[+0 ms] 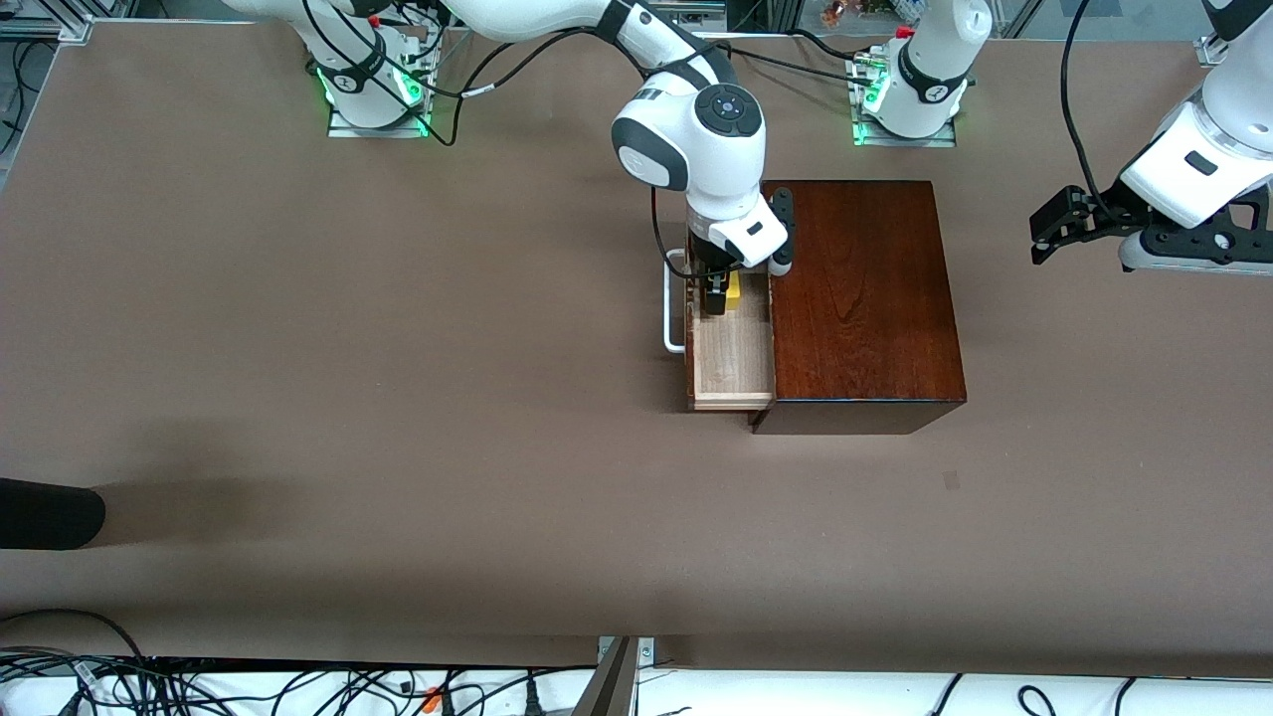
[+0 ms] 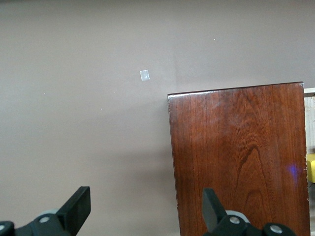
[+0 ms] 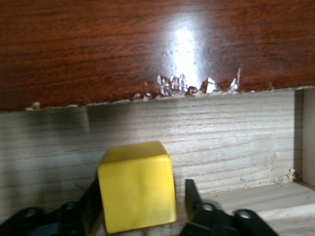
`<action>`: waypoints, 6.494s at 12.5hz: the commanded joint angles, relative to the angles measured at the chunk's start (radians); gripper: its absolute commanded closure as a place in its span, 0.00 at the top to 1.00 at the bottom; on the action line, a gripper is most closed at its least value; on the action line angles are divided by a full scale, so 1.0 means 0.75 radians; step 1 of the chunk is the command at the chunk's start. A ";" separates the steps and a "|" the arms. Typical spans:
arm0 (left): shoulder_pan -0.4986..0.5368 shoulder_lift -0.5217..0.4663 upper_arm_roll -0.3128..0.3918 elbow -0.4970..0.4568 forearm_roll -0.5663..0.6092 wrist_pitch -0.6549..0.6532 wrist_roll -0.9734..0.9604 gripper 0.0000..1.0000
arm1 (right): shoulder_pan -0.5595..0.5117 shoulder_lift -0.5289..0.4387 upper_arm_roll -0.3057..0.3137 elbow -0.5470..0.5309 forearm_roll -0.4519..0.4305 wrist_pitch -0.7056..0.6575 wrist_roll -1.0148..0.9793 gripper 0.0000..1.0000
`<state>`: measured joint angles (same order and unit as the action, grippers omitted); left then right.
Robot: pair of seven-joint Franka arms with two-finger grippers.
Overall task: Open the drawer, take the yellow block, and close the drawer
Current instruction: 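Lower the right gripper into the drawer and grasp the yellow cube, then lift the cube out with the right gripper while the left gripper reaches the drawer, then set the cube on the table with the right gripper and withdraw, then push the drawer shut into the wooden box with the left gripper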
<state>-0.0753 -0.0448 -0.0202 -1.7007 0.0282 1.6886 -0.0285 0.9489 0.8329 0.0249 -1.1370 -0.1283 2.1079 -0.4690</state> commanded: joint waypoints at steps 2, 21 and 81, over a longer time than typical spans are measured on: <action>0.010 0.015 -0.014 0.034 0.016 -0.022 -0.005 1.00 | 0.007 0.016 -0.005 0.049 -0.021 -0.019 0.004 0.11; -0.026 0.106 -0.083 0.034 -0.027 -0.018 -0.025 1.00 | -0.831 -0.403 -0.129 0.199 0.318 -0.847 0.190 0.07; -0.464 0.854 -0.347 0.447 0.206 0.013 1.382 0.06 | -1.020 -0.974 -0.174 -0.486 0.200 -0.687 0.546 1.00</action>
<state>-0.4388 0.6629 -0.2843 -1.3753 0.2374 1.7437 1.0112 0.1829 0.0900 -0.1012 -1.5312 0.0231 1.6190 -0.0763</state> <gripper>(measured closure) 0.938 0.000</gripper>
